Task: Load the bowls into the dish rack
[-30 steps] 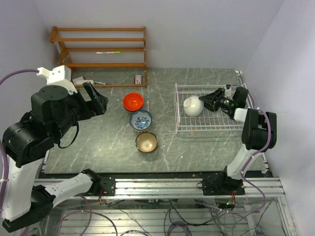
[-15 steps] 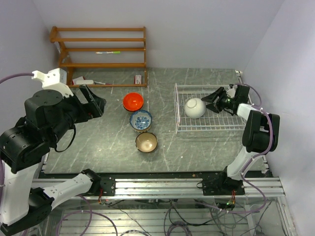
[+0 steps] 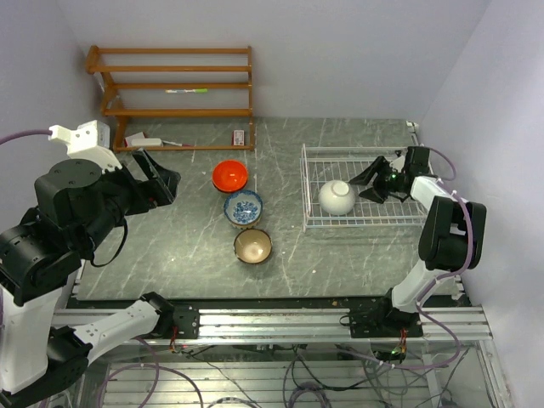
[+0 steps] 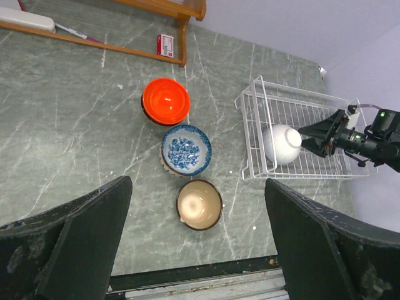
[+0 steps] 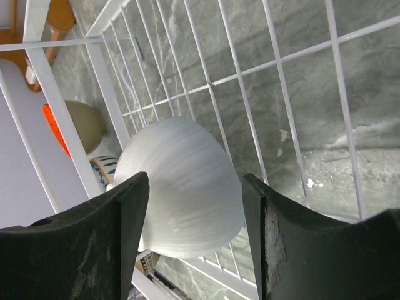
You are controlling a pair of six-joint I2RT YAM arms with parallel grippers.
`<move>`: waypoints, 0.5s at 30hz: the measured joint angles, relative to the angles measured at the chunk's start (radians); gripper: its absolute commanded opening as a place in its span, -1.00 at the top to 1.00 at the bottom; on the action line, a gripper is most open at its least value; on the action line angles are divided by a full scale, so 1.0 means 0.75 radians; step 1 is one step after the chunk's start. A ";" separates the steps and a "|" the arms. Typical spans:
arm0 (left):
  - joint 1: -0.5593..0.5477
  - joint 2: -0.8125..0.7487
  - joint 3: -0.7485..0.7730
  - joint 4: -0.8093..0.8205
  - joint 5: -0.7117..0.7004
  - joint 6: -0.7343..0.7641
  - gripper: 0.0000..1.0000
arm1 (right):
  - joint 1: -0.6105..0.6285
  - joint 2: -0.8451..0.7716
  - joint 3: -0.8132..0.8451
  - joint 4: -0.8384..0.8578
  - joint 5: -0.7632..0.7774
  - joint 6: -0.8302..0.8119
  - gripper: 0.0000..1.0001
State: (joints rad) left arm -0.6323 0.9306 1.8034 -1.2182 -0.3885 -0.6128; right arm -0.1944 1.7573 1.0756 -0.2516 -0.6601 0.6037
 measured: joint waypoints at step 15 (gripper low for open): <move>0.000 -0.013 -0.004 0.001 0.001 0.000 -0.98 | 0.060 -0.119 0.213 -0.304 0.254 -0.164 -0.23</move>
State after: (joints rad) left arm -0.6323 0.9207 1.8008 -1.2175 -0.3882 -0.6128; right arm -0.1497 1.6684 1.2350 -0.4793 -0.4698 0.4805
